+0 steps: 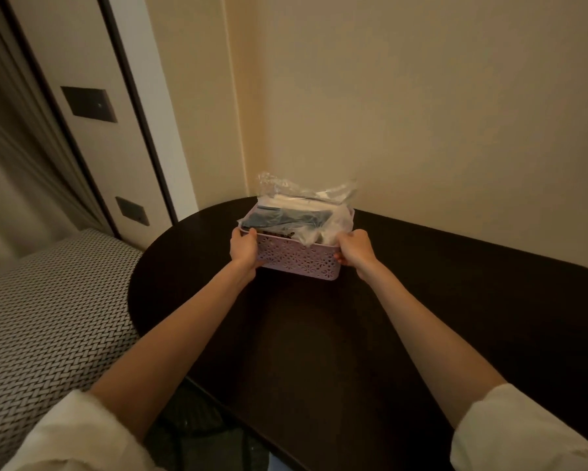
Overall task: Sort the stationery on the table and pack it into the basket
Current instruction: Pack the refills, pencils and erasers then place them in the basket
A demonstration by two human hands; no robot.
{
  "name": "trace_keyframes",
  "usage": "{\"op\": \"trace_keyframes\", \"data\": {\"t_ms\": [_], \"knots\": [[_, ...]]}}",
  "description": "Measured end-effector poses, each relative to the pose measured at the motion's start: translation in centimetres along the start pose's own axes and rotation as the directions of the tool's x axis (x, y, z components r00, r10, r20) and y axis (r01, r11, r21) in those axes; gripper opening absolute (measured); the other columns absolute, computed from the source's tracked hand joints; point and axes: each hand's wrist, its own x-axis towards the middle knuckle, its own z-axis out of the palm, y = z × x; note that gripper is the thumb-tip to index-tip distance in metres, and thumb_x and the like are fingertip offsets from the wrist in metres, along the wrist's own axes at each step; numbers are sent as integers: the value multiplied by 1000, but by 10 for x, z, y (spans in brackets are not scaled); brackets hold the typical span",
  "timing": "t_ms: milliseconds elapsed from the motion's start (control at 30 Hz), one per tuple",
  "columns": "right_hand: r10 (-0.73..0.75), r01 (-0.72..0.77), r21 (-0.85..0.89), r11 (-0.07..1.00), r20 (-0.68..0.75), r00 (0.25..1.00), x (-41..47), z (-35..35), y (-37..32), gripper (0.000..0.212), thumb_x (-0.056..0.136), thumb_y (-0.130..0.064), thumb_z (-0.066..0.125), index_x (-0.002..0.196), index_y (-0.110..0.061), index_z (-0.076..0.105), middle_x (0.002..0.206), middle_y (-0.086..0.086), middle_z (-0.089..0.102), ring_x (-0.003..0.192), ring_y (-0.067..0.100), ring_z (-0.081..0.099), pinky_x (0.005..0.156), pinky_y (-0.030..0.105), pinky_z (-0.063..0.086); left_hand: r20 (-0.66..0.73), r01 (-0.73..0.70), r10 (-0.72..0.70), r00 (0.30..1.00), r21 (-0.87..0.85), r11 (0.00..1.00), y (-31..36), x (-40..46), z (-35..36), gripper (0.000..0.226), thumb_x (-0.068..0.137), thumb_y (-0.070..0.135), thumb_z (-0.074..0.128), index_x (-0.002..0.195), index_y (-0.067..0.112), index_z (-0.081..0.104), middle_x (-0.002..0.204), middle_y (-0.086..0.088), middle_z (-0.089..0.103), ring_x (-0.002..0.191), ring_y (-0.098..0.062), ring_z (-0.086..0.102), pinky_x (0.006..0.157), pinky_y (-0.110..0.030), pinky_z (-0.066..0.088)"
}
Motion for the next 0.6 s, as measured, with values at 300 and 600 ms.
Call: {"op": "trace_keyframes", "data": {"t_ms": [300, 600], "knots": [[-19, 17, -25, 1000, -85, 996, 70, -13, 1, 26, 95, -10, 40, 71, -12, 49, 65, 4, 47, 57, 14, 45, 54, 29, 36, 101, 13, -7, 995, -60, 998, 9, 72, 54, 40, 103, 12, 39, 142, 18, 41, 138, -9, 48, 125, -28, 46, 94, -53, 50], [-105, 92, -67, 994, -226, 968, 141, -16, 15, 26, 94, -13, 42, 69, -10, 50, 67, 8, 49, 63, 23, 49, 59, 35, 38, 177, 22, -8, 984, -77, 997, 8, 147, 103, 35, 101, 14, 45, 136, 16, 50, 119, -1, 56, 113, -20, 52, 92, -53, 51]]}}
